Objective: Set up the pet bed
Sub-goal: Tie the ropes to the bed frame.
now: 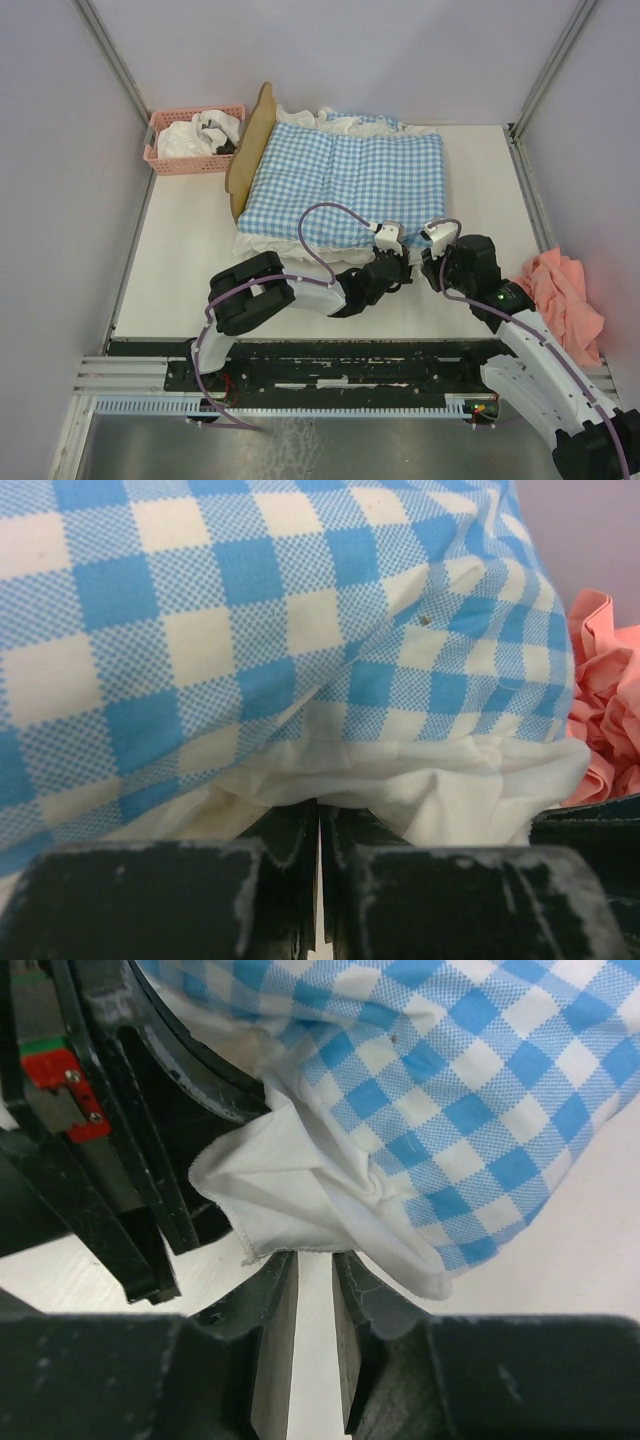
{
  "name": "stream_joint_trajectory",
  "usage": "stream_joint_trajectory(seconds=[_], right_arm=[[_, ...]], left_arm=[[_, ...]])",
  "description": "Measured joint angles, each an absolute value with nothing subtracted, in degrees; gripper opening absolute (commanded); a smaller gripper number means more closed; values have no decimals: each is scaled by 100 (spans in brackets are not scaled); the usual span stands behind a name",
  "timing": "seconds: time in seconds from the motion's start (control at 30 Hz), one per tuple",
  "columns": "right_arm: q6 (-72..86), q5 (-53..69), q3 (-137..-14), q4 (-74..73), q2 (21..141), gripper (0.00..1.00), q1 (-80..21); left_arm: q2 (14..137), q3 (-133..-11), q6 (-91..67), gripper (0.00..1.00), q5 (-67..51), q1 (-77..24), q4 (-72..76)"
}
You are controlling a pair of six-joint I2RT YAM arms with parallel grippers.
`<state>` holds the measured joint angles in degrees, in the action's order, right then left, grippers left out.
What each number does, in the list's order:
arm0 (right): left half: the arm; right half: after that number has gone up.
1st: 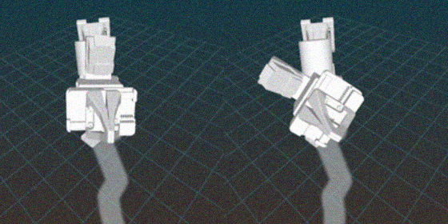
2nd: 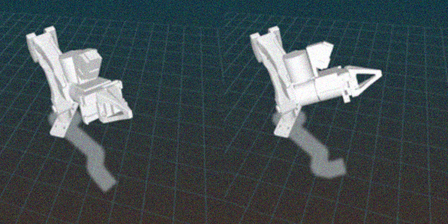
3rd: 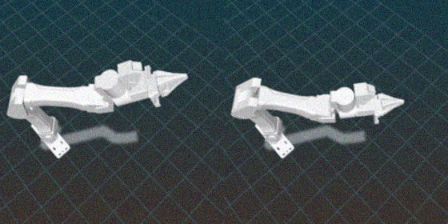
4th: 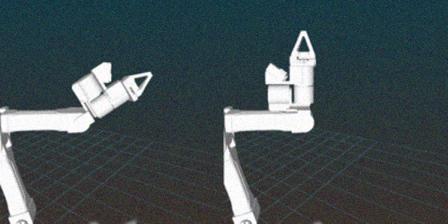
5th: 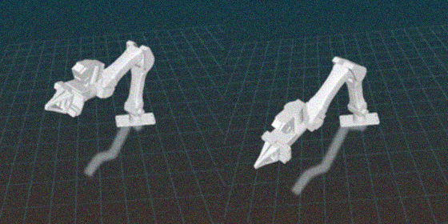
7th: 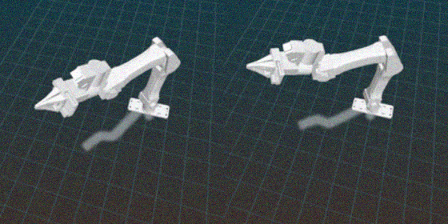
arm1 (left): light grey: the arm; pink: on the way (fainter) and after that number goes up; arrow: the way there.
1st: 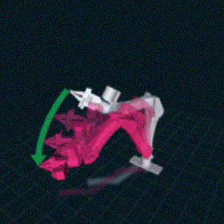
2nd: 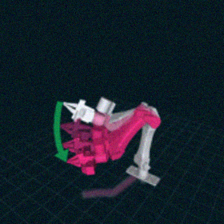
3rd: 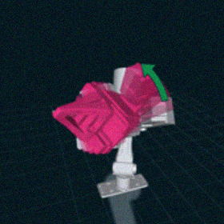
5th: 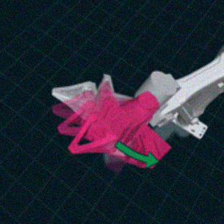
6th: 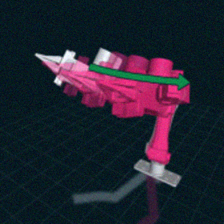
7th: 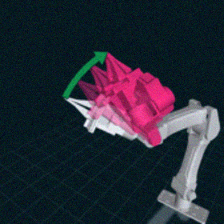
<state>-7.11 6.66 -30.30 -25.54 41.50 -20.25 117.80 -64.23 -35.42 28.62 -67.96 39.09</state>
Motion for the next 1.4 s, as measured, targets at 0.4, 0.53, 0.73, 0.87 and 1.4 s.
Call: stream_joint_trajectory(seconds=[0.4, 0.53, 0.73, 0.87, 1.4], right_arm=[[1214, 567, -3229, -2749, 4305, 39, -2025], [1861, 526, -3258, -2773, 4182, 41, -2025], [2633, 252, -3253, -2749, 3859, 39, -2025], [3059, 202, -3273, -2895, 3879, 38, -2025], [4182, -386, -2683, -2961, 2993, 43, -2025]], left_arm=[[11747, -6436, -3607, 3, 2897, -6796, 3905], [11747, -6434, -3614, 3, 2904, -6796, 3905], [11747, -6434, -3616, 3, 2967, -6799, 3905], [11747, -6434, -3621, 3, 2989, -6799, 3905], [11747, -6436, -3793, 3, 2993, -6799, 3778]])
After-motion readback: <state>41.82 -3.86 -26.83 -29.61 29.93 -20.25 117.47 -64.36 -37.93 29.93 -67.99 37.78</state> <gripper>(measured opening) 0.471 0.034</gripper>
